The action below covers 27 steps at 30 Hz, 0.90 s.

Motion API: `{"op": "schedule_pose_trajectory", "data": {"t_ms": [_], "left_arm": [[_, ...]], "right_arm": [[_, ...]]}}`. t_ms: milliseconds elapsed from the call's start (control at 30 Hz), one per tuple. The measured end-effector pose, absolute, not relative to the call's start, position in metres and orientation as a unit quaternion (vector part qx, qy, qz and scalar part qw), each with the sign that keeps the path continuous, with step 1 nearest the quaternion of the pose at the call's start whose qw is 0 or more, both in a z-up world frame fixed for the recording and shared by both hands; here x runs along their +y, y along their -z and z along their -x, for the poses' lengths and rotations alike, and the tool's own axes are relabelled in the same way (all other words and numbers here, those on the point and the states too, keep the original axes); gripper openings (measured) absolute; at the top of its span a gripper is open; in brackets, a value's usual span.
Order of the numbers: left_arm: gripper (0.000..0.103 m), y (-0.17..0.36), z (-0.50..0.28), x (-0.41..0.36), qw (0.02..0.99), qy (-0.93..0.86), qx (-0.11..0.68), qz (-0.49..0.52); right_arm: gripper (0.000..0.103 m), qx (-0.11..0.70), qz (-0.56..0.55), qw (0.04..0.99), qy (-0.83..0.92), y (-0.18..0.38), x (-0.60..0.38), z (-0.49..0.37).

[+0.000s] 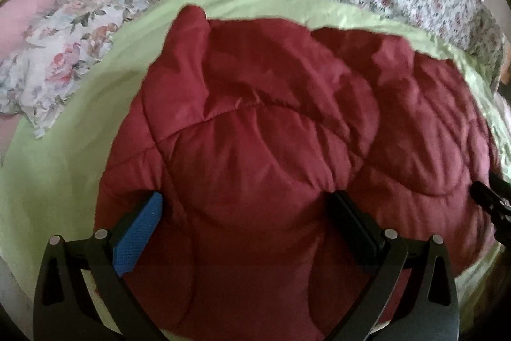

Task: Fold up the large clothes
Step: 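Open both grippers and lift them away from the folded jacket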

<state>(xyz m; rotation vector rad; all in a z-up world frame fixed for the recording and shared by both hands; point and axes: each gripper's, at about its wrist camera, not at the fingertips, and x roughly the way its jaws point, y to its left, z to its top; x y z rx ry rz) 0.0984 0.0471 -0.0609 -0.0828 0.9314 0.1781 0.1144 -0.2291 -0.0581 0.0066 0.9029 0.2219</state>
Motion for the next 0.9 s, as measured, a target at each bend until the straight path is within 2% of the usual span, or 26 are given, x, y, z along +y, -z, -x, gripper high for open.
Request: {"op": "schedule_pose_trajectory", "data": {"t_ms": [233,400,567,900], "left_arm": [[0.103,0.038,-0.039,0.026,0.895,-0.063,0.441,0.033],[0.103,0.052,-0.008,0.017,0.876,-0.078,0.476,0.017],[0.103,0.042,0.008,0.012,0.876,-0.09,0.474,0.002],[0.103,0.006,0.018,0.005,0.892,-0.091,0.443,-0.006]], "right_arm": [[0.099,0.403,-0.008,0.902,-0.153,0.013,-0.227,-0.056],[0.1,0.438,0.017,0.884,-0.161,0.023,-0.218,-0.023],[0.1,0.461,0.016,0.87,-0.173,0.025,-0.213,0.003],[0.1,0.424,0.028,0.89,-0.166,-0.015,-0.214,0.013]]}}
